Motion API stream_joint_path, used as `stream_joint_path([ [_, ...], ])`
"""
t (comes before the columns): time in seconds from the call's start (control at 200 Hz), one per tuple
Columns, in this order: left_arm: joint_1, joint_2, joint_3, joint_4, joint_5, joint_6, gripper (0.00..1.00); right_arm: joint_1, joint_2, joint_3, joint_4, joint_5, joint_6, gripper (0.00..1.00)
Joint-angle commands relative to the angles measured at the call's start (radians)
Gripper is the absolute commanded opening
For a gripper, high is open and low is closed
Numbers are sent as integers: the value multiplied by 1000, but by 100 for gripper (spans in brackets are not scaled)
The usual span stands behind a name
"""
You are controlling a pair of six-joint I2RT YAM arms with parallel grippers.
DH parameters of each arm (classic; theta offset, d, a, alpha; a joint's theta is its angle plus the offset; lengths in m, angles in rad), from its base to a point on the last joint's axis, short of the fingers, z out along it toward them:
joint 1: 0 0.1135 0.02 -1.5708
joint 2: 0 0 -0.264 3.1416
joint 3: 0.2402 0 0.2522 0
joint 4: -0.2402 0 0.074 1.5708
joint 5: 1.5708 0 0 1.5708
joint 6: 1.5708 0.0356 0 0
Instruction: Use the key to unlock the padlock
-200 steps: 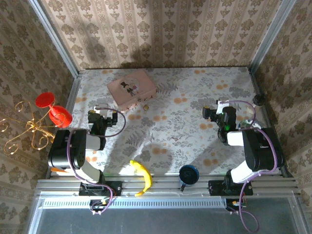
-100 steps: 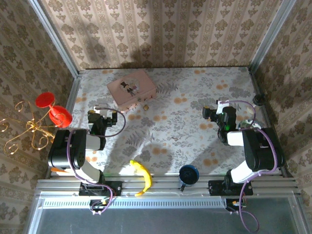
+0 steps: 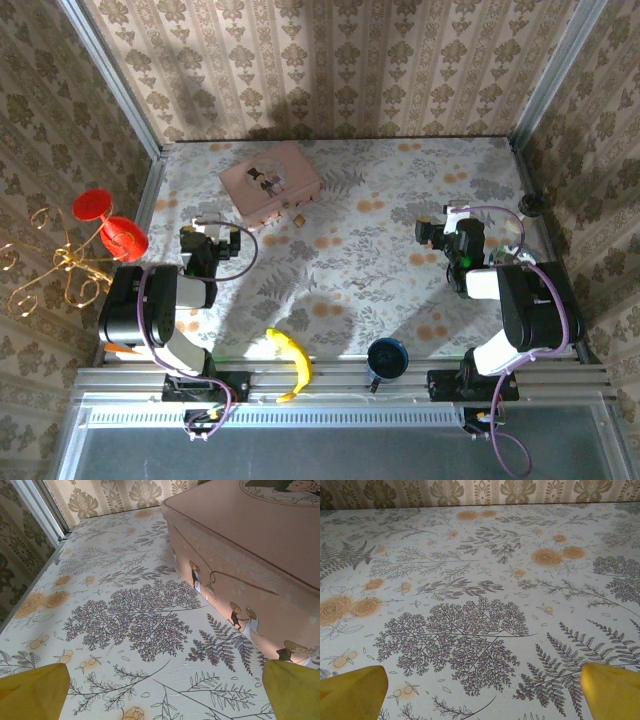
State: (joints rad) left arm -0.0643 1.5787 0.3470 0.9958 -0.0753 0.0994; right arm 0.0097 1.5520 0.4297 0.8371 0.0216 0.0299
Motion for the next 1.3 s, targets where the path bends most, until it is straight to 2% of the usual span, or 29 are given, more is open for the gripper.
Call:
stream_joint_path([
  [0.0,-5,-20,-3,22,-11,14,100,-5,-24,-14,-3,12,2,100],
  [0.31,18,-20,36,-52,2,-15,100,-5,-25,-16,-1,12,2,100],
  [0.44,63,-23,43,-69,87,-40,100,-5,-29,-11,-9,17,5,100],
  [0.63,63,-101,53,-151,29,-61,100,-5,-74,6,-77,63,22,100],
  [0.845,40,-284,79,-339,-82,-83,100,-5,-214,126,-425,135,98,100],
  [0.98,31,-360,139,-483,-103,-243,100,-4,-259,228,-625,79,182,100],
  [1.085,-12,-346,204,-571,-117,-356,100,-1,-243,330,-753,-17,245,100],
  [1.171,-69,-300,278,-662,-186,-440,100,19,-200,415,-822,-92,287,100],
  [1.296,-137,-195,400,-778,-269,-544,100,93,-77,579,-923,-132,326,100],
])
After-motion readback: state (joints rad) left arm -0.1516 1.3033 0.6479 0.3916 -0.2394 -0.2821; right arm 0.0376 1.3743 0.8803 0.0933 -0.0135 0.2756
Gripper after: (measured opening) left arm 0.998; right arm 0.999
